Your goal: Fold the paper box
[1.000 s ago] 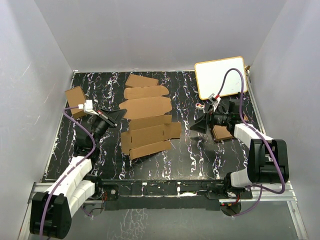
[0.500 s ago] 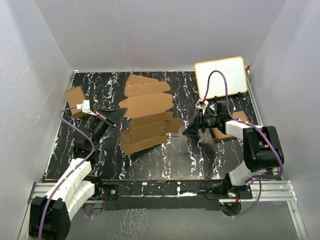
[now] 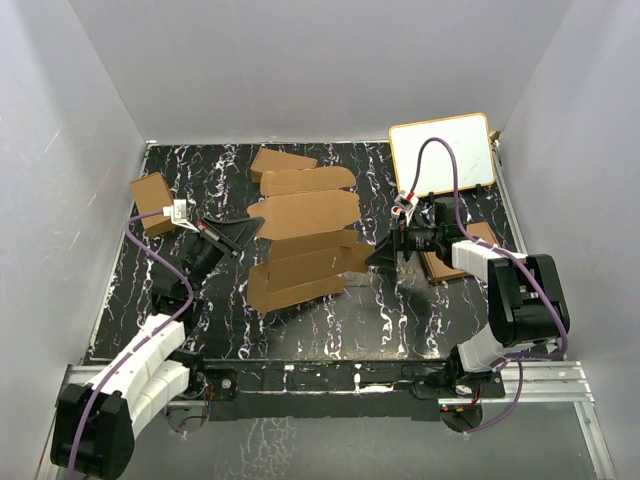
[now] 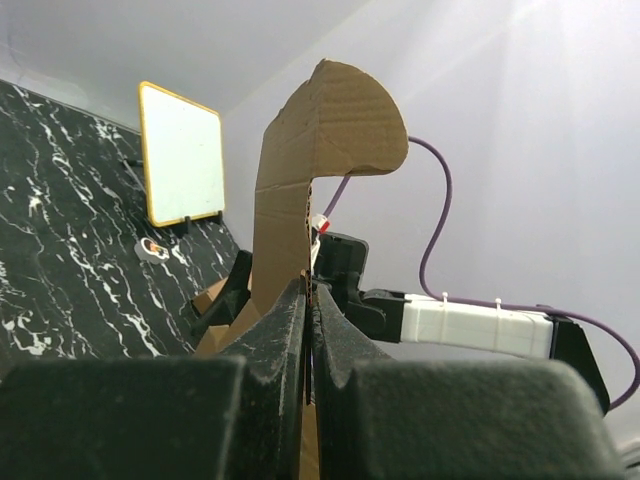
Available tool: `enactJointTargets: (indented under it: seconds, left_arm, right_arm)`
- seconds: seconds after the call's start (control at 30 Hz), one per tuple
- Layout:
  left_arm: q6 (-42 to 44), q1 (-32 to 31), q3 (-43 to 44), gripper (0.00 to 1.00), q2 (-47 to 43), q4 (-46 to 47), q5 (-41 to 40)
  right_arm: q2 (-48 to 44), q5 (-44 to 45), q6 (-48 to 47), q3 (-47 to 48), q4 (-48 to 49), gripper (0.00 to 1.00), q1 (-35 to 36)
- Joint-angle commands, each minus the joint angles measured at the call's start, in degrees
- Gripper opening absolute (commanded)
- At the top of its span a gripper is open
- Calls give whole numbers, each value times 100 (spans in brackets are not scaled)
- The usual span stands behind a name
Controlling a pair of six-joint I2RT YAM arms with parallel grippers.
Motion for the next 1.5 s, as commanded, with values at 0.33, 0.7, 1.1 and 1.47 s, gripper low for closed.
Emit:
enactJointTargets:
  seconds: [0.33, 0.7, 1.1, 1.47]
  left_arm:
    - [-32, -554, 180, 0, 76, 562, -239]
    - [-75, -628, 160, 0, 88, 654, -388]
    - [-231, -673, 138, 0, 126, 884, -437]
    - [-49, -692, 76, 0, 33, 664, -478]
  right_arm:
    - [-436, -1072, 44, -30, 936, 61, 2]
    - [-590, -1128, -384, 9, 555, 47, 61]
    - [-554, -1072, -617, 81, 305, 34, 145]
    - [-673, -1173, -1420, 350, -553, 8, 139]
